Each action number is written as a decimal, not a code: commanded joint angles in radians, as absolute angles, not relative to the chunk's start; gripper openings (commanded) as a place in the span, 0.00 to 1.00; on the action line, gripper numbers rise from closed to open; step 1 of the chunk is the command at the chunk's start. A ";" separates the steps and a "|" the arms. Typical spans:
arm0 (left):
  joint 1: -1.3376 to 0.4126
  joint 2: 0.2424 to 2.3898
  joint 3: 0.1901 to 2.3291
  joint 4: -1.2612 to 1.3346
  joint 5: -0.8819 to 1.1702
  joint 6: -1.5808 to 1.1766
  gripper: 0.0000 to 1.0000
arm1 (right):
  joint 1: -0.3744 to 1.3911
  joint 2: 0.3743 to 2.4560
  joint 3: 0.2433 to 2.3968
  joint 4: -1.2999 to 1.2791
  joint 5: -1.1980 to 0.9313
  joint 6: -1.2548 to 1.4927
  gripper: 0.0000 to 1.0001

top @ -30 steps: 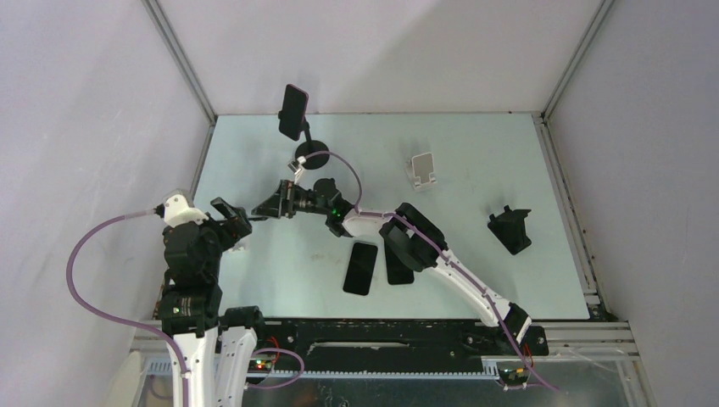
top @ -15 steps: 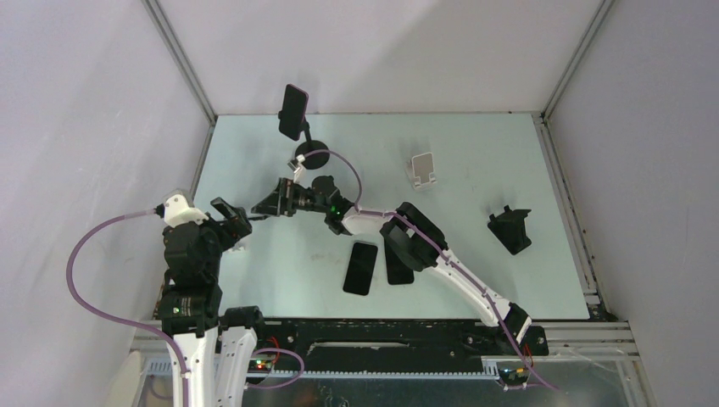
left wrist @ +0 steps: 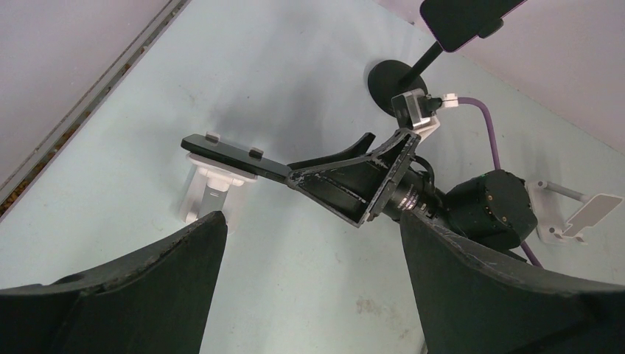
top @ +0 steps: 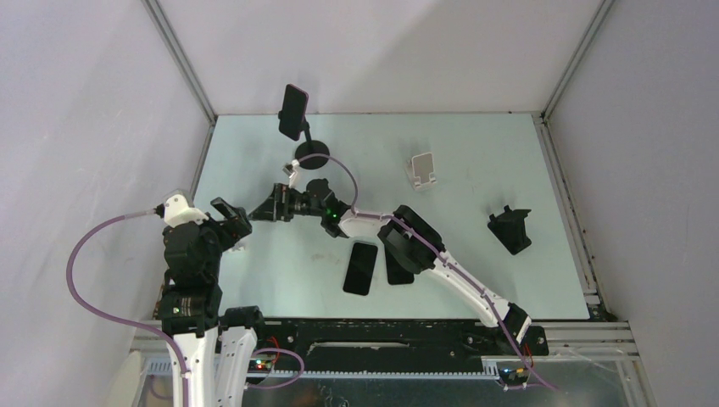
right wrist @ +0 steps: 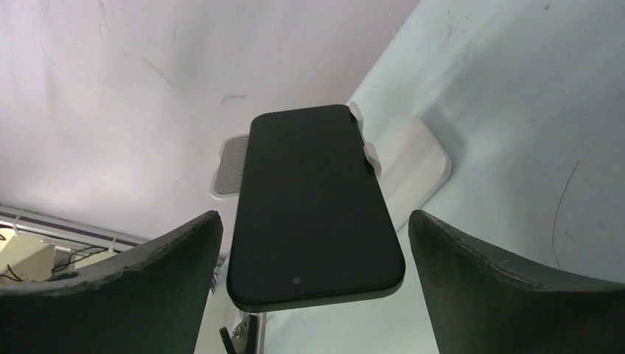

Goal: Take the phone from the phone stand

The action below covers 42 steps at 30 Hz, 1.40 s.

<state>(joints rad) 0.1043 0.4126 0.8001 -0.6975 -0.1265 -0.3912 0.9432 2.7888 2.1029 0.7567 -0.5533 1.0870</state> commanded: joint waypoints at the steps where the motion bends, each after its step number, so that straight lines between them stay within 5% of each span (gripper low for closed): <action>1: 0.113 0.417 0.792 -0.667 -0.114 -0.370 0.95 | 0.948 2.804 2.152 0.749 -0.556 1.067 0.99; 20: 0.112 0.416 0.792 -0.666 -0.115 -0.370 0.95 | 0.950 2.814 2.179 0.740 -0.550 1.078 0.93; 42: 0.113 0.416 0.792 -0.667 -0.115 -0.369 0.95 | 0.927 2.775 2.088 0.896 -0.510 1.164 0.32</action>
